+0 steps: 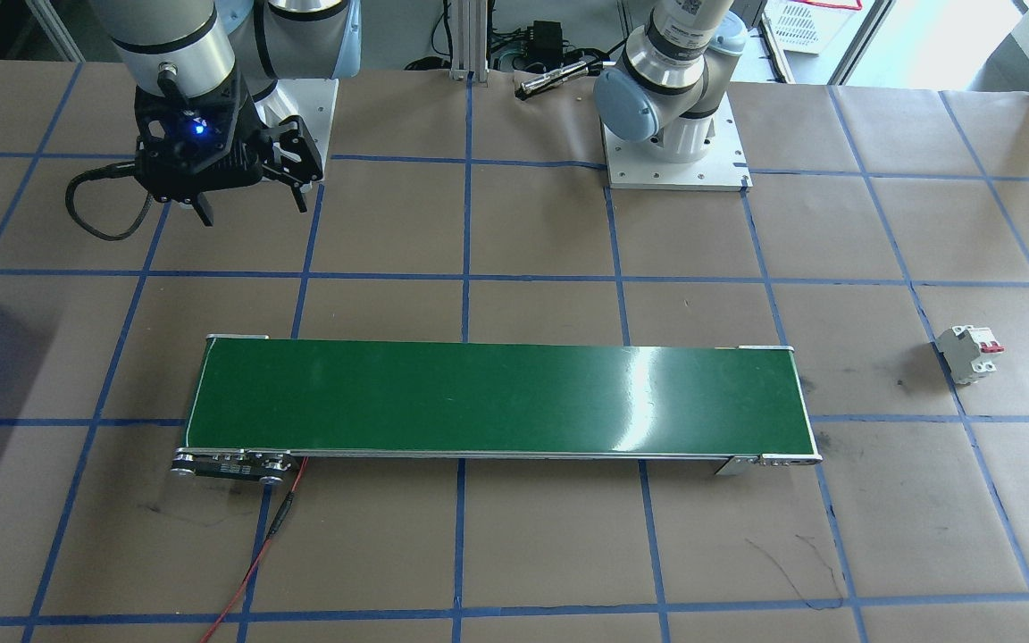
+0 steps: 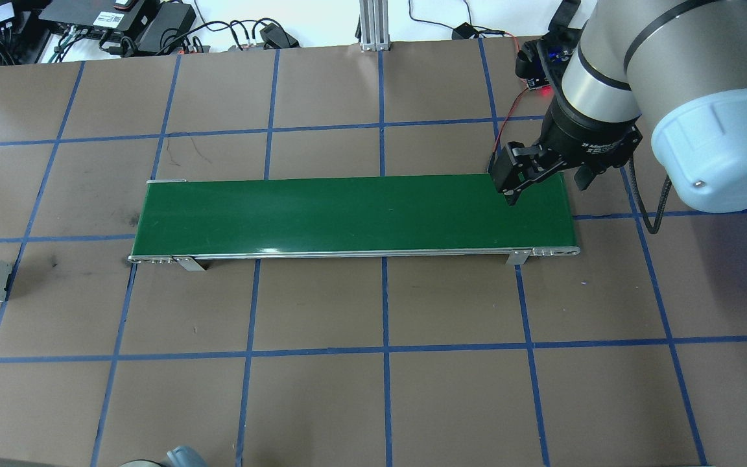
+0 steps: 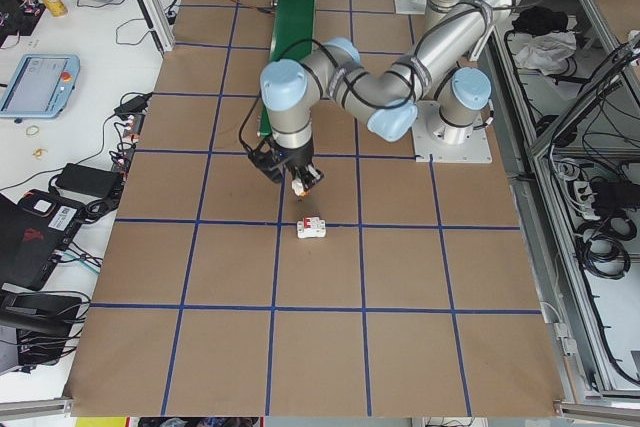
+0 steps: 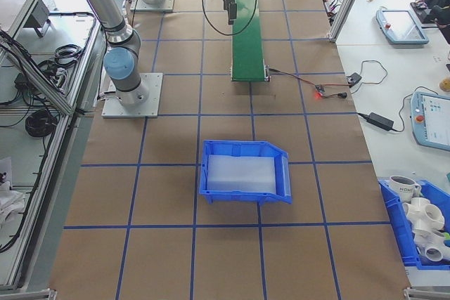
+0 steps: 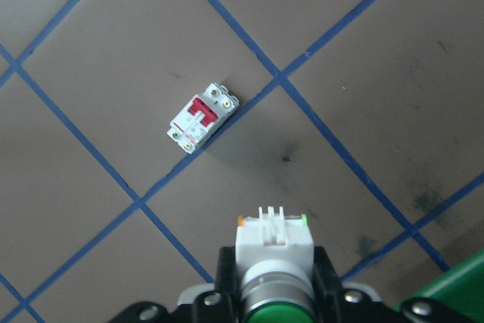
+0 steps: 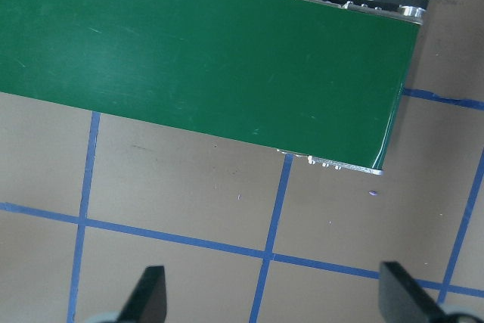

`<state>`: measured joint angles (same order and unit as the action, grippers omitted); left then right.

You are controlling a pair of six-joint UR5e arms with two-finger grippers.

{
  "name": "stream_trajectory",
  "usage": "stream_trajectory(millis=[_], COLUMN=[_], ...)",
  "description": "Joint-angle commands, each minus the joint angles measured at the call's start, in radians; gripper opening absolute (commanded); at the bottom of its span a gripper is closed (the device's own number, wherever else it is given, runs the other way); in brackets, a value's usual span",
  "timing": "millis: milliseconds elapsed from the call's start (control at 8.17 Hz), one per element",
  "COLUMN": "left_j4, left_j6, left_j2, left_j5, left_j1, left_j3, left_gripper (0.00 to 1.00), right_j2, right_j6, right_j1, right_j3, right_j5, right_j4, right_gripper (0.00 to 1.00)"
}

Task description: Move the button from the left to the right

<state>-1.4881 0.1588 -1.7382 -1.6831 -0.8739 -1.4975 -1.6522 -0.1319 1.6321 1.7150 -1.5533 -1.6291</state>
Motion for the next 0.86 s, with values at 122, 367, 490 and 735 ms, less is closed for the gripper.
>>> stream_trajectory(millis=[122, 367, 490, 735], left_j4=[-0.096, -0.084, -0.043, 0.056], left_j6=[0.683, 0.989, 1.010, 1.064], left_j2=[0.098, 0.065, 0.068, 0.062], left_j5=[0.139, 0.180, 0.187, 0.190], left_j1=[-0.328, -0.426, -0.465, -0.478], left_j3=[-0.004, -0.039, -0.096, -0.197], left_gripper=[0.08, 0.08, 0.08, 0.08], right_j2=[0.000, 0.002, 0.002, 0.005], right_j6=[-0.002, -0.003, -0.006, -0.017], right_j1=[0.000, 0.000, 0.000, 0.000], right_j3=[0.000, 0.002, 0.000, 0.003], right_j5=[-0.001, -0.002, -0.008, -0.013], right_j4=[0.000, 0.000, 0.000, 0.002], right_gripper=[1.00, 1.00, 1.00, 1.00])
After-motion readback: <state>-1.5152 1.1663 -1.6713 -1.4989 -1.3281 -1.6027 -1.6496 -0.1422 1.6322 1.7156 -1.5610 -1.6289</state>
